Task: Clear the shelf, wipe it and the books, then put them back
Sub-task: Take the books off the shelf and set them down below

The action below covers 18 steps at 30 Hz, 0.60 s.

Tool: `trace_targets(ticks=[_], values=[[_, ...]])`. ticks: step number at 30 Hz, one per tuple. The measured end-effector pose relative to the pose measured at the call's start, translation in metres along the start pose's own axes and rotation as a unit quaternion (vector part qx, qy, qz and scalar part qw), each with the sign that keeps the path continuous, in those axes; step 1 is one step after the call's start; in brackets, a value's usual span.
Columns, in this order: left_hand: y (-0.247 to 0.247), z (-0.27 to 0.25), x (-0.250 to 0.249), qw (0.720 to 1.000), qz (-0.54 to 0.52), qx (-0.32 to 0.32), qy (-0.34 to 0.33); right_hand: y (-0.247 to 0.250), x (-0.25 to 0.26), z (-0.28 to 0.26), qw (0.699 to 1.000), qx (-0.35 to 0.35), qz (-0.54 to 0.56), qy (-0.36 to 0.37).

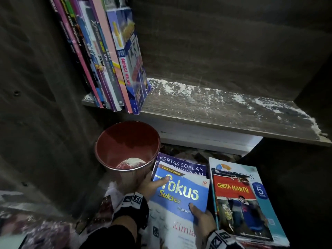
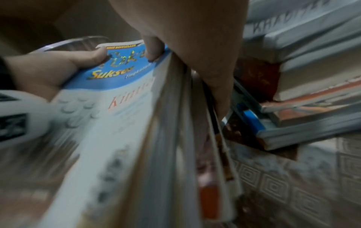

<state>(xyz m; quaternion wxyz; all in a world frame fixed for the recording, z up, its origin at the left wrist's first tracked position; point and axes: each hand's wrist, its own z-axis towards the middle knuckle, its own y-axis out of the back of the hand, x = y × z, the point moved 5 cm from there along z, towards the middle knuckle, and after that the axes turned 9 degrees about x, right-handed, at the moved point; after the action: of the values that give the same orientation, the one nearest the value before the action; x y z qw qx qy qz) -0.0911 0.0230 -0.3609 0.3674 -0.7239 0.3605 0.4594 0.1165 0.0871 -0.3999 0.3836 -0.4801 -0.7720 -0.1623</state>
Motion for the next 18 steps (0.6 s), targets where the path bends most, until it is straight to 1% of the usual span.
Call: trace_targets(ticks=[3, 4, 5, 7, 8, 10, 11, 14, 16, 18], values=[[0.009, 0.018, 0.029, 0.997, 0.025, -0.032, 0.063, 0.007, 0.009, 0.014, 0.998, -0.023, -0.056, -0.008], [0.016, 0.030, 0.051, 0.996, 0.031, -0.030, 0.080, 0.011, 0.011, 0.021, 0.996, -0.031, -0.083, -0.011], [0.016, 0.033, 0.063, 0.995, 0.030, -0.019, 0.094, 0.016, 0.013, 0.027, 0.993, -0.049, -0.103, -0.014], [0.016, 0.035, 0.081, 0.995, 0.011, 0.011, 0.102, 0.019, 0.019, 0.032, 0.986, -0.070, -0.152, -0.013], [0.010, 0.028, 0.076, 0.993, 0.012, 0.030, 0.111, 0.020, 0.020, 0.036, 0.979, -0.071, -0.188, -0.025], [0.002, 0.020, 0.068, 0.992, 0.039, 0.057, 0.102, 0.017, 0.020, 0.038, 0.967, -0.057, -0.244, -0.053], [0.000, 0.016, 0.063, 0.992, 0.066, 0.057, 0.094, 0.015, 0.020, 0.037, 0.959, -0.052, -0.270, -0.065], [0.001, 0.006, 0.056, 0.982, 0.156, 0.042, 0.096, 0.006, 0.024, 0.028, 0.931, -0.042, -0.356, -0.068], [-0.002, 0.000, 0.050, 0.977, 0.192, 0.041, 0.083, -0.004, 0.036, 0.018, 0.914, -0.046, -0.401, -0.036], [-0.007, -0.008, 0.045, 0.973, 0.212, 0.050, 0.080, -0.017, 0.049, 0.010, 0.922, -0.039, -0.385, 0.019]])
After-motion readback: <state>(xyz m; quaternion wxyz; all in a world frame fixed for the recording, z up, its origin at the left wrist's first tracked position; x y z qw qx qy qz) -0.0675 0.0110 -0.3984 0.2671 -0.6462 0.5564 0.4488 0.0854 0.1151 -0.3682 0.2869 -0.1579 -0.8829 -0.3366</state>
